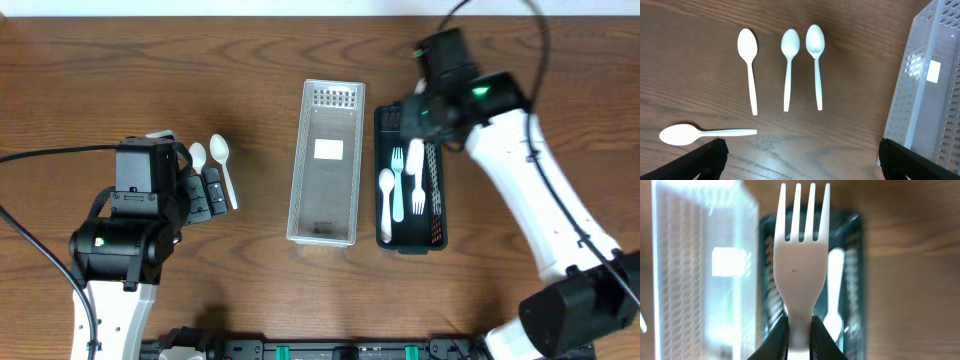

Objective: Pack container
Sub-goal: 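Carry the fork over the green basket and lower it in, then open the right gripper and raise it back to the right side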

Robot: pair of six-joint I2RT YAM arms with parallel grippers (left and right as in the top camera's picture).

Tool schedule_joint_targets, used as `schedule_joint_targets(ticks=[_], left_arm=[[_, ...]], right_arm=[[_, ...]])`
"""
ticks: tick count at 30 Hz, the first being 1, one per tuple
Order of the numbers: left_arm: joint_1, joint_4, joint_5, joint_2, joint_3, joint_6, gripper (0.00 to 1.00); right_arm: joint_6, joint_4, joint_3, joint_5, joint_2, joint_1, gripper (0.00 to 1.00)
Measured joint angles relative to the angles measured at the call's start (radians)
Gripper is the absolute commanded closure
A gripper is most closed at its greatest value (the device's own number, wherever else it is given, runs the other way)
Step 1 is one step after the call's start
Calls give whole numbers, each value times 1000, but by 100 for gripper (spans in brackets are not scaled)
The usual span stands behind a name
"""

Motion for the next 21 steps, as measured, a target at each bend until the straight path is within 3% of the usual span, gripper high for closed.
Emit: schedule_joint_targets(ticks=[5, 9, 12, 15, 21], left_arm=[[0, -1, 0, 0, 0, 0, 2], [0, -3, 0, 0, 0, 0, 2], [0, -3, 0, 0, 0, 0, 2], [0, -3, 0, 0, 0, 0, 2], [0, -3, 0, 0, 0, 0, 2]], right_arm=[[61, 18, -91, 0, 18, 46, 99], [82, 96, -217, -1, 28, 46, 92], [83, 131, -297, -8, 36, 46, 76], [66, 137, -325, -14, 42, 46, 52], [6, 162, -327, -18, 43, 46, 32]])
